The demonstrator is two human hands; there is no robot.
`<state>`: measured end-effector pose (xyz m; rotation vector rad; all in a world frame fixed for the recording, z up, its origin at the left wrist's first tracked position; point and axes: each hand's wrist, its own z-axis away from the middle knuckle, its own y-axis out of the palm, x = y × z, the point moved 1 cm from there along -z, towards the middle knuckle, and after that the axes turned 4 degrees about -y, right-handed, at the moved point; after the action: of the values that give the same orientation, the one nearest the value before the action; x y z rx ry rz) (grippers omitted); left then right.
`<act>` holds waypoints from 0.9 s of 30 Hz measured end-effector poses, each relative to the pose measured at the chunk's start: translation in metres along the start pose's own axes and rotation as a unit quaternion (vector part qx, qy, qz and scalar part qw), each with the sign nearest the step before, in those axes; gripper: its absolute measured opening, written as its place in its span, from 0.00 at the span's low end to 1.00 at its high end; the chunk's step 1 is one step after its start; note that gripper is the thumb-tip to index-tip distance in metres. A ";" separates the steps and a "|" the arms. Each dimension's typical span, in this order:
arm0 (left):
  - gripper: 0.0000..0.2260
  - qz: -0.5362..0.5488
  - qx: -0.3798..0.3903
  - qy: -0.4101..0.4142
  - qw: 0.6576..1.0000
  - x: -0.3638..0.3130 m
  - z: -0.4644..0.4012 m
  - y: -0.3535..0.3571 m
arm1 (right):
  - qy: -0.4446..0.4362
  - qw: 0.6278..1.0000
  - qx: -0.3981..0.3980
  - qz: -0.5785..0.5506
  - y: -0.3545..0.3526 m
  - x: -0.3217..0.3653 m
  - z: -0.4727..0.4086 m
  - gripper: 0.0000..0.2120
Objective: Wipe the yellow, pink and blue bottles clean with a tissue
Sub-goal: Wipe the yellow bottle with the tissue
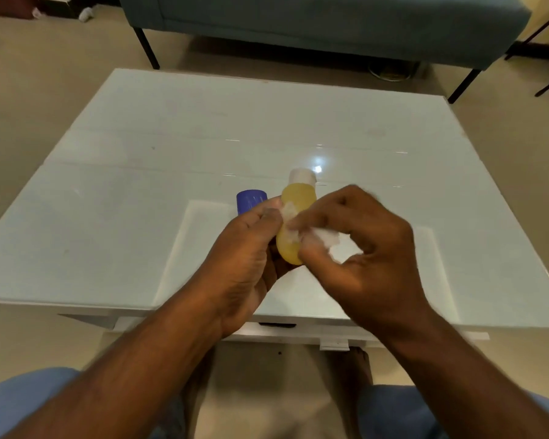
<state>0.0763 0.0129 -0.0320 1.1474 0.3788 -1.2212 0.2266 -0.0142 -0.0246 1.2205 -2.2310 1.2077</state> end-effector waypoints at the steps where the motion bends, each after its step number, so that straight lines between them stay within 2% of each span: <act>1: 0.16 0.004 0.006 -0.005 1.000 0.001 -0.001 0.001 | 0.017 1.000 -0.021 0.000 -0.003 -0.005 -0.003 0.07; 4: 0.12 0.014 0.016 -0.019 1.000 0.004 0.000 0.004 | 0.078 0.994 -0.070 -0.005 -0.013 -0.016 -0.011 0.12; 6: 0.13 0.025 0.011 -0.014 1.000 0.003 0.000 0.005 | 0.083 0.995 -0.056 -0.029 -0.013 -0.013 -0.007 0.11; 10: 0.17 0.048 -0.027 -0.020 0.998 -0.002 0.000 0.000 | 0.023 0.999 0.028 -0.017 -0.003 0.001 0.005 0.08; 15: 0.25 0.112 -0.031 -0.024 0.993 -0.002 0.001 0.002 | 0.073 0.997 -0.022 -0.015 -0.013 -0.012 -0.003 0.08; 19: 0.20 0.088 -0.027 -0.014 0.996 -0.005 0.001 0.001 | 0.008 0.998 0.058 -0.007 -0.010 -0.001 0.008 0.05; 23: 0.17 0.109 -0.030 -0.020 0.993 -0.004 0.001 0.003 | 0.013 1.000 0.023 0.017 -0.016 -0.009 0.004 0.04; 27: 0.18 0.091 -0.029 -0.022 0.995 -0.005 0.002 0.002 | -0.027 0.996 0.083 0.016 -0.007 0.004 0.012 0.05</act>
<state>0.0758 0.0132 -0.0260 1.0794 0.2682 -1.0679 0.2313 -0.0279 -0.0258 1.2970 -2.2328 1.4129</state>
